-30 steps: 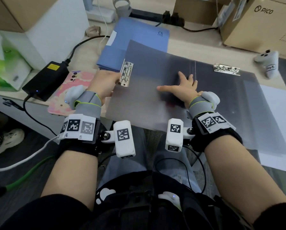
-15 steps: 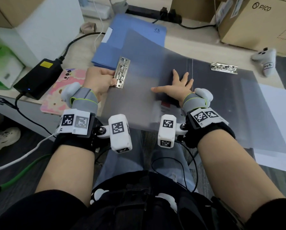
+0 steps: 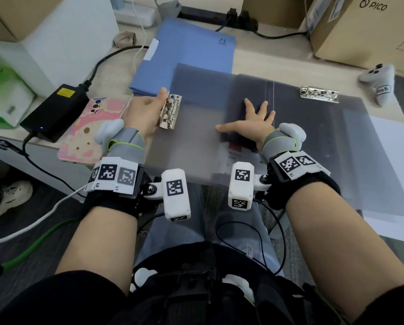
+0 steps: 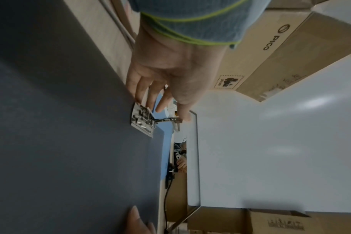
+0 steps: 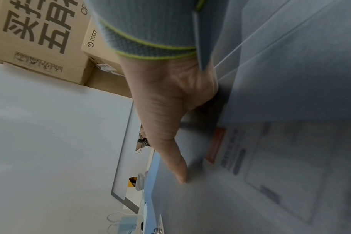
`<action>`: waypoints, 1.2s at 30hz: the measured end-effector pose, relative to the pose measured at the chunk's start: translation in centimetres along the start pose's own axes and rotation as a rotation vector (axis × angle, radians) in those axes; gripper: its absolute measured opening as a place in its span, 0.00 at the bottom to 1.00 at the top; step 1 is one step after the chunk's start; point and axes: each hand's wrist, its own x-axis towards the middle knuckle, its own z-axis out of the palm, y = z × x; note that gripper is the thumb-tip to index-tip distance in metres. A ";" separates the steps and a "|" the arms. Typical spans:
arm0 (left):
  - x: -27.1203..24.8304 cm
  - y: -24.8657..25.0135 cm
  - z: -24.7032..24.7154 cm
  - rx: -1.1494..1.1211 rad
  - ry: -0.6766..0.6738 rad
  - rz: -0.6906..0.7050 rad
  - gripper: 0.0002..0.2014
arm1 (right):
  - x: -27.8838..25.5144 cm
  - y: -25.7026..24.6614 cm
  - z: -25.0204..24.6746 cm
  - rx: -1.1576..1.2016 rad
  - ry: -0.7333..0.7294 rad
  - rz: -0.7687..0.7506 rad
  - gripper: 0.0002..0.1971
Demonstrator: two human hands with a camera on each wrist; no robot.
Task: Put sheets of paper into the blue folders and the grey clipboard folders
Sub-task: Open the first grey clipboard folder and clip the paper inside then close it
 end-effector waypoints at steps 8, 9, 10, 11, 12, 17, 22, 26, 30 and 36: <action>0.4 1.6 1.5 -0.013 0.195 0.121 0.22 | -0.2 0.0 -0.1 -0.030 -0.002 0.001 0.56; 0.9 1.7 1.8 -0.014 0.207 0.132 0.22 | -0.2 0.0 -0.2 -0.041 -0.003 0.003 0.55; 1.3 1.7 2.1 -0.013 0.200 0.137 0.21 | -0.2 0.0 -0.2 -0.047 -0.003 0.006 0.55; 1.6 1.8 2.3 -0.009 0.174 0.139 0.19 | -0.3 0.0 -0.3 -0.051 -0.002 0.005 0.55; 1.7 1.8 2.6 0.017 0.143 0.137 0.17 | -0.4 0.0 -0.3 -0.054 -0.001 0.002 0.55; 2.1 1.8 2.8 0.136 0.132 0.190 0.15 | -0.4 0.0 -0.4 -0.052 -0.007 -0.003 0.55; 2.6 1.8 3.1 0.255 0.116 0.244 0.16 | -0.2 0.1 -0.6 -0.040 -0.013 -0.003 0.54; 2.7 3.5 4.6 0.369 0.108 0.349 0.17 | 0.3 0.6 -1.2 -0.003 -0.028 -0.017 0.51; 2.4 5.7 7.4 0.375 -0.004 0.396 0.15 | 1.2 0.9 -3.0 -0.010 0.056 -0.031 0.41; 2.3 7.9 12.3 0.233 -0.203 0.372 0.12 | 2.6 2.7 -5.2 0.230 0.267 -0.066 0.22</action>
